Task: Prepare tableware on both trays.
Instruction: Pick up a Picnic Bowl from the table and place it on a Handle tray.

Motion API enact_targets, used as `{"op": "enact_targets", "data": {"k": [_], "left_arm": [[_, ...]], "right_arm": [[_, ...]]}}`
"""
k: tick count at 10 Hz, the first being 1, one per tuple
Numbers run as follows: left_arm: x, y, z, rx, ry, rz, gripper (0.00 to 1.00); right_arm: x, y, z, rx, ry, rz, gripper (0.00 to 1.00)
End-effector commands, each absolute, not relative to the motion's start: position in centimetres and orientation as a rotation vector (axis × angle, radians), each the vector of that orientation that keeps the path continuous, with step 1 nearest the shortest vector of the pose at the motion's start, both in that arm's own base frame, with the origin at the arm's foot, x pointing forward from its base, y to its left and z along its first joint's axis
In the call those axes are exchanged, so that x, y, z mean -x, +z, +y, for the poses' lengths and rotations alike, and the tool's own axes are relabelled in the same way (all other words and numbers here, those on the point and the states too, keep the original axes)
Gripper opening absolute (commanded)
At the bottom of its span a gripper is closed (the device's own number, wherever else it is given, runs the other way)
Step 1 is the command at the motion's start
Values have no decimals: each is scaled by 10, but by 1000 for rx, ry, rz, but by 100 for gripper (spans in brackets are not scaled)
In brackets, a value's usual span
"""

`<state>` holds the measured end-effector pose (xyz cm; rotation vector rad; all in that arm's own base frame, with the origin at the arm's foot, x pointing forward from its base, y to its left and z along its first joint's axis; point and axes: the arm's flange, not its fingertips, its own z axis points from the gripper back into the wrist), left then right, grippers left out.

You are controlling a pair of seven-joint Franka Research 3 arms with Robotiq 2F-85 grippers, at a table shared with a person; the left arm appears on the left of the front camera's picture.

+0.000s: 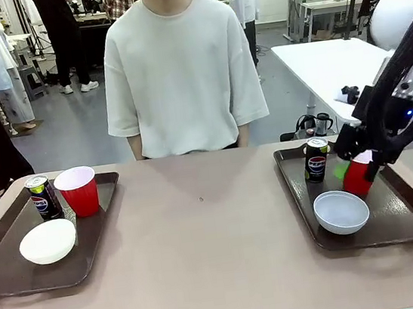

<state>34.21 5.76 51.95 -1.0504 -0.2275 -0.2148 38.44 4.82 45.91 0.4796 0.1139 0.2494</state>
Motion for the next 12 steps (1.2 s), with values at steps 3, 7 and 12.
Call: {"op": "enact_targets", "data": {"k": [3, 7, 12], "left_arm": [[-342, 519, 58, 1071, -231, -244, 95], [-342, 519, 58, 1071, -231, -244, 95], [-342, 519, 58, 1071, -231, -244, 95]], "right_arm": [[-353, 478, 48, -1016, 133, 120, 100], [-315, 468, 70, -1368, 23, 86, 100], [-324, 470, 64, -1415, -6, 81, 100]]}}
